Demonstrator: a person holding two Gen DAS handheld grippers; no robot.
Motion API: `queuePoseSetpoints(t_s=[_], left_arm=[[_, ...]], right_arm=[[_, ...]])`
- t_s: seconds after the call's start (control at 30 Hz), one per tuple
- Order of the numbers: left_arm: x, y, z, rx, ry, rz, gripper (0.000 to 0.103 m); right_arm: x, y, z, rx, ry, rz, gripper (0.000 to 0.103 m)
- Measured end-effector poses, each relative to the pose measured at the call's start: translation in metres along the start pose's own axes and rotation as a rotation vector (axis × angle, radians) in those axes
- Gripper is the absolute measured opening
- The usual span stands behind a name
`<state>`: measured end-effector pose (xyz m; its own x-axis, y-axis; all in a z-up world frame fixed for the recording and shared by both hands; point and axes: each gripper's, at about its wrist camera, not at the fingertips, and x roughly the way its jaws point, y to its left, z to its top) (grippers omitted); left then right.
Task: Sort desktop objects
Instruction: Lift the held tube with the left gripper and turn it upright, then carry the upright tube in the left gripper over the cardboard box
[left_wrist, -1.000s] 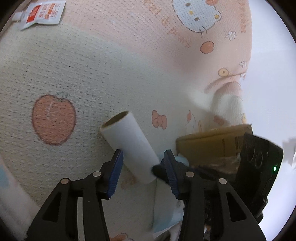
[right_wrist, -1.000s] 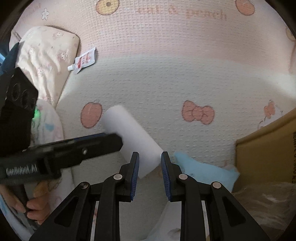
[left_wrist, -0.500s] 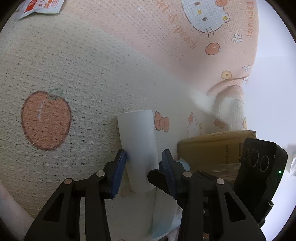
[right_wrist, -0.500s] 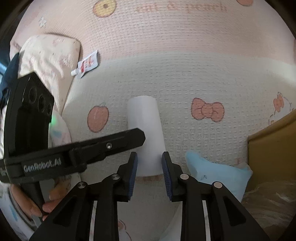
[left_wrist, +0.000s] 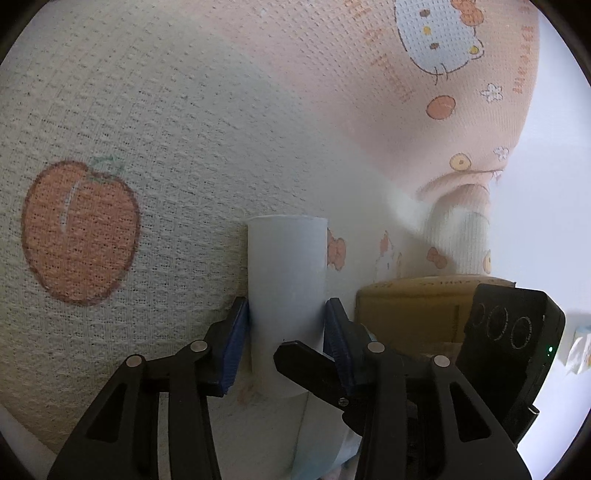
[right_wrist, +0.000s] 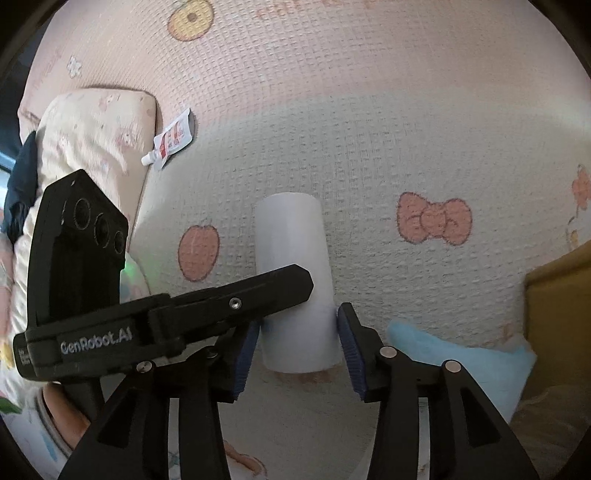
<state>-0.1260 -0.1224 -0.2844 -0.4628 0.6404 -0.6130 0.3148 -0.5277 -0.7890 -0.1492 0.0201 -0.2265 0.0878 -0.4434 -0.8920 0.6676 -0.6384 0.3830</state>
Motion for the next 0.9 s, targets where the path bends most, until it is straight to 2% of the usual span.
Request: queuePoseSetpoints(t_s=[0.17,0.3,0.53,0.63,0.73,0.9], left_arm=[[-0.016,-0.012,-0.006,0.064,-0.021,-0.026,0.046],[-0.034,-0.032,-0.014,0.154,-0.041,-0.043,0.046],[-0.073,-0.075,-0.039,0.355,-0.078,-0.005,0.046],[-0.084,-0.099,-0.047,0.439,-0.084,0.017,0.046],[-0.097,-0.131,-0.056,0.565,-0.109,0.038,0.046],[-0.109,-0.174,-0.065,0.652,-0.153,0.016,0.046]], right_arm=[[-0.014,0.01,-0.007,-0.021,-0.059,-0.003,0.042],[-0.037,0.023,-0.018,-0.042,-0.117,-0.019,0.042],[-0.077,0.045,-0.043,-0.081,-0.219,-0.028,0.042],[-0.096,0.05,-0.052,-0.082,-0.264,-0.021,0.042],[-0.117,0.051,-0.054,-0.104,-0.301,-0.024,0.042],[-0.159,0.054,-0.056,-0.148,-0.402,-0.051,0.042]])
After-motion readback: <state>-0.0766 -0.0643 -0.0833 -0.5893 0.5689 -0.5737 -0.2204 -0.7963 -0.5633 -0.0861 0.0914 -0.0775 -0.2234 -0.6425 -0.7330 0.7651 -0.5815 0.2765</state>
